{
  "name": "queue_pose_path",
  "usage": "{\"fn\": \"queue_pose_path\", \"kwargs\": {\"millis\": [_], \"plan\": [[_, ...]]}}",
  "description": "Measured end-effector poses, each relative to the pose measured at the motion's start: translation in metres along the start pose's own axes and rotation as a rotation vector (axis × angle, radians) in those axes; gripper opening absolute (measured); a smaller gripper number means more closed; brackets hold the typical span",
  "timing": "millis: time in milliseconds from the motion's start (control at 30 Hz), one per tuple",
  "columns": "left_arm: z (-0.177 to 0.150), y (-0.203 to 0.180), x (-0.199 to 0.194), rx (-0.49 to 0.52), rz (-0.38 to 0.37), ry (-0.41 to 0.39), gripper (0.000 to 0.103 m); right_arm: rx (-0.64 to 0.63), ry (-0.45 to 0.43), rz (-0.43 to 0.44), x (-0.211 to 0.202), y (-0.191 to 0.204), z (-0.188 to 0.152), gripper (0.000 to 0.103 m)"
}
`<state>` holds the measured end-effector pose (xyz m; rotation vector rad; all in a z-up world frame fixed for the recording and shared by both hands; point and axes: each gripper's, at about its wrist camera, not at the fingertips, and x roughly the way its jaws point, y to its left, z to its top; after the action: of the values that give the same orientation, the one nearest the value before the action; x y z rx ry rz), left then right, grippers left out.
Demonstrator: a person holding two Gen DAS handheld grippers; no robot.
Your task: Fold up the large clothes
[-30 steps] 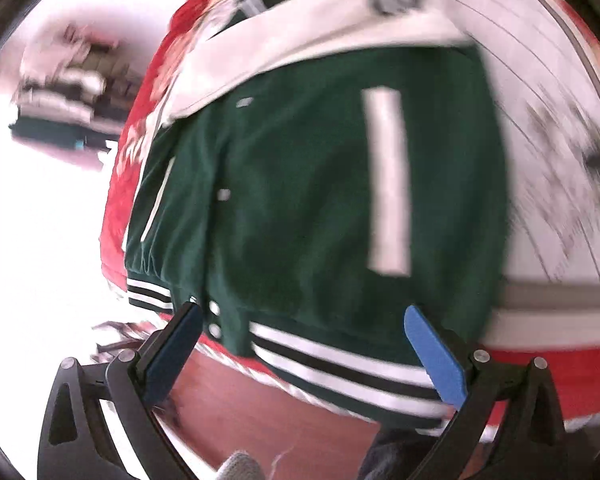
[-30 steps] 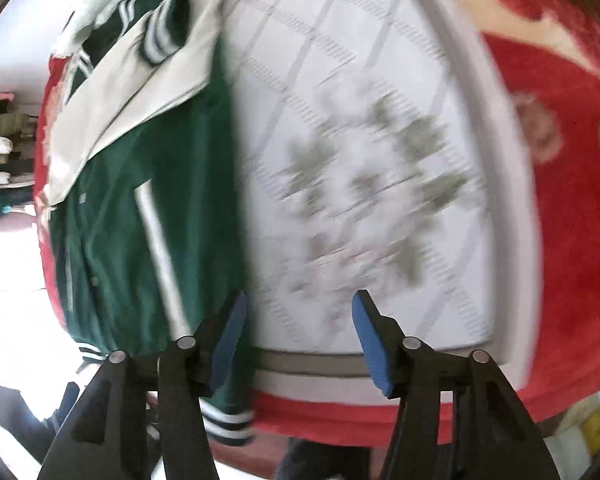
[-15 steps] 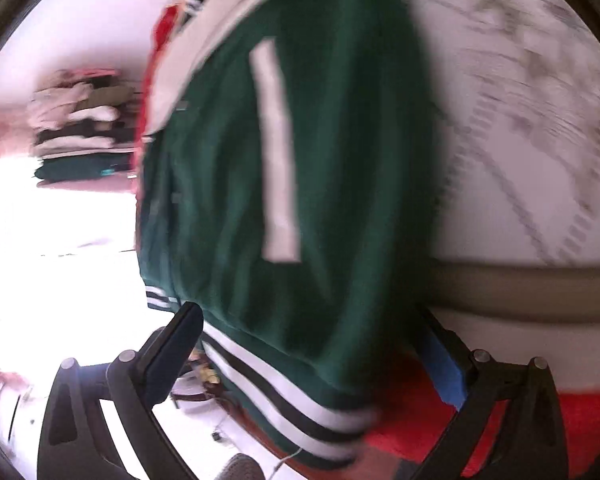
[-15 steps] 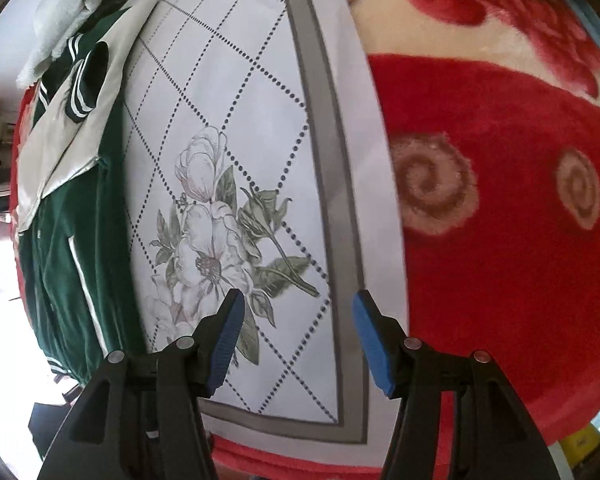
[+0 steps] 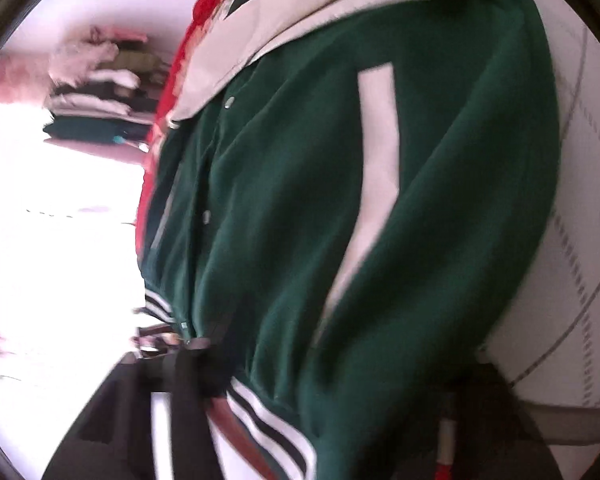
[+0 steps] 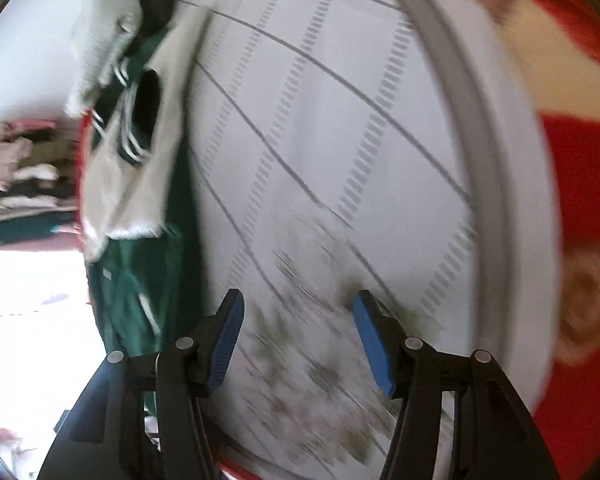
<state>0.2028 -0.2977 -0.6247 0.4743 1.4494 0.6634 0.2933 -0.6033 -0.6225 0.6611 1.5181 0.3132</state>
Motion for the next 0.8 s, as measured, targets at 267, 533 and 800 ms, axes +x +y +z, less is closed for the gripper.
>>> {"fn": "queue_pose_path", "kwargs": {"millis": [267, 533, 800], "plan": [[0.017, 0.017, -0.004, -0.034, -0.093, 0.029, 0.013, 0.048, 0.039, 0.337, 0.046, 0.038, 0.074, 0.065], [0.033, 0.035, 0.007, -0.051, -0.161, 0.08, 0.013, 0.112, 0.094, 0.523, 0.107, 0.081, 0.129, 0.071], [0.039, 0.066, 0.005, -0.115, -0.27, 0.081, 0.012, 0.146, 0.071, 0.426, 0.118, 0.126, 0.145, 0.015]]}}
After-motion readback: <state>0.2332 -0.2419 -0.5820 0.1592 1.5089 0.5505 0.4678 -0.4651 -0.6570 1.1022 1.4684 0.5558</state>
